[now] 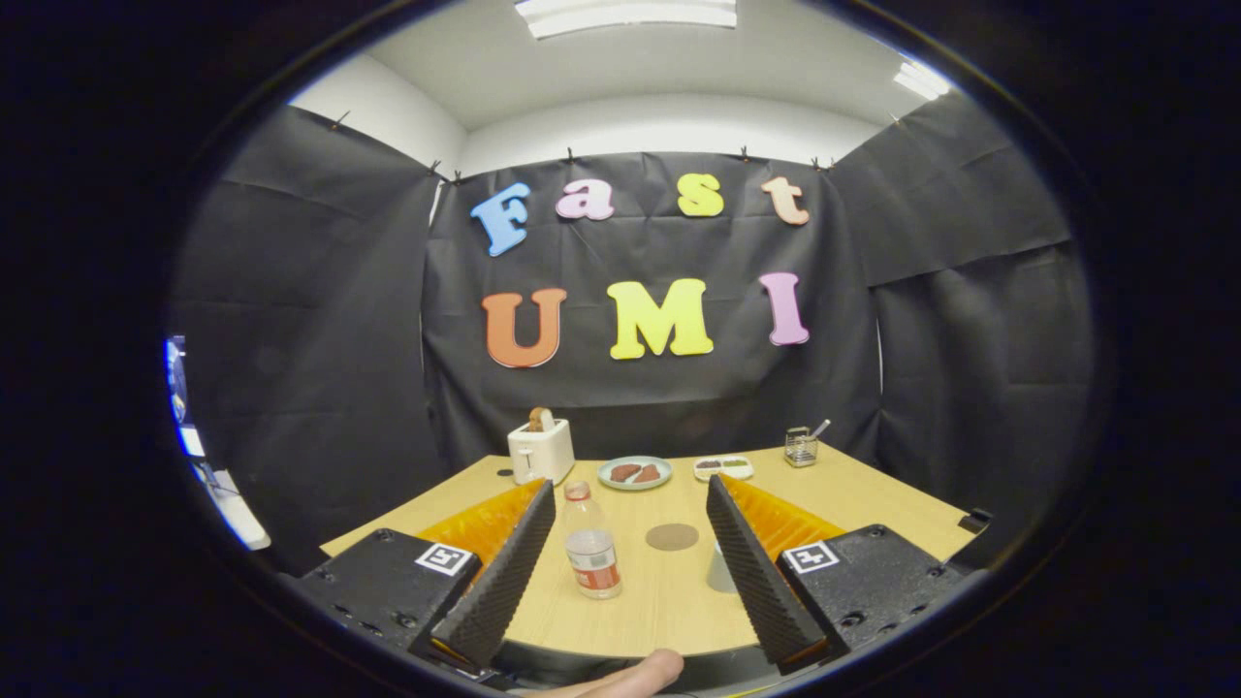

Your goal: Take the bottle from table, then pour the juice into the cup, finally place the bottle on the coaster

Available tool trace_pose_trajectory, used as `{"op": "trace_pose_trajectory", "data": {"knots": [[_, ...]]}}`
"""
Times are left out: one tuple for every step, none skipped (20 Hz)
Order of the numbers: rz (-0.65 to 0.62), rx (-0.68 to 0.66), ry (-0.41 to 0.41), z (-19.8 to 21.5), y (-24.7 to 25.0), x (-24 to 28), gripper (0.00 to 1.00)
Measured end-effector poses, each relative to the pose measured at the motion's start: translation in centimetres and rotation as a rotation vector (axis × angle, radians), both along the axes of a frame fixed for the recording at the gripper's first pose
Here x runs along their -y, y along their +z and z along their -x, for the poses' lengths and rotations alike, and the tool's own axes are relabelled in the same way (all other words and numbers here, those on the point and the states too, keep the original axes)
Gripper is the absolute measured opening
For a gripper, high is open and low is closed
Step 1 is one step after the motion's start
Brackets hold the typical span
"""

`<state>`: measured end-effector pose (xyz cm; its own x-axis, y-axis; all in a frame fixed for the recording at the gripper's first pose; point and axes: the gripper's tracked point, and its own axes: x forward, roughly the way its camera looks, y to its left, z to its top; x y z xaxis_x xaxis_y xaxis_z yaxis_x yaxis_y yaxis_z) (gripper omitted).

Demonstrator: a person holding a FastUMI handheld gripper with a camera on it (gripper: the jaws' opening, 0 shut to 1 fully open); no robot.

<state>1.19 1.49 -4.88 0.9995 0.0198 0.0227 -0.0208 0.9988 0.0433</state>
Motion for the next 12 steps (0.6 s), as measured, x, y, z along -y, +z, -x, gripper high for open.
{"op": "trace_pose_trajectory", "data": {"knots": [[0.001,-0.006,-0.002,-0.4,-1.1,-0.2,1.00],[0.002,-0.014,-0.001,-0.9,-2.0,-0.4,1.00],[0.001,-0.024,0.003,-1.4,-2.9,-0.7,1.00],[-0.001,-0.034,0.007,-1.9,-3.8,-1.0,1.00],[-0.003,-0.044,0.005,-2.5,-4.8,-1.1,1.00],[-0.008,-0.051,0.005,-3.0,-5.5,-1.2,1.00],[-0.013,-0.055,0.008,-3.6,-6.4,-1.5,1.00],[-0.016,-0.053,0.007,-4.3,-6.9,-1.7,1.00],[-0.016,-0.055,0.005,-4.9,-7.6,-1.8,1.00],[-0.013,-0.061,0.004,-5.6,-8.5,-2.1,1.00],[-0.011,-0.071,0.004,-6.2,-9.4,-2.4,1.00],[-0.009,-0.079,0.006,-6.9,-10.1,-2.7,1.00]]}}
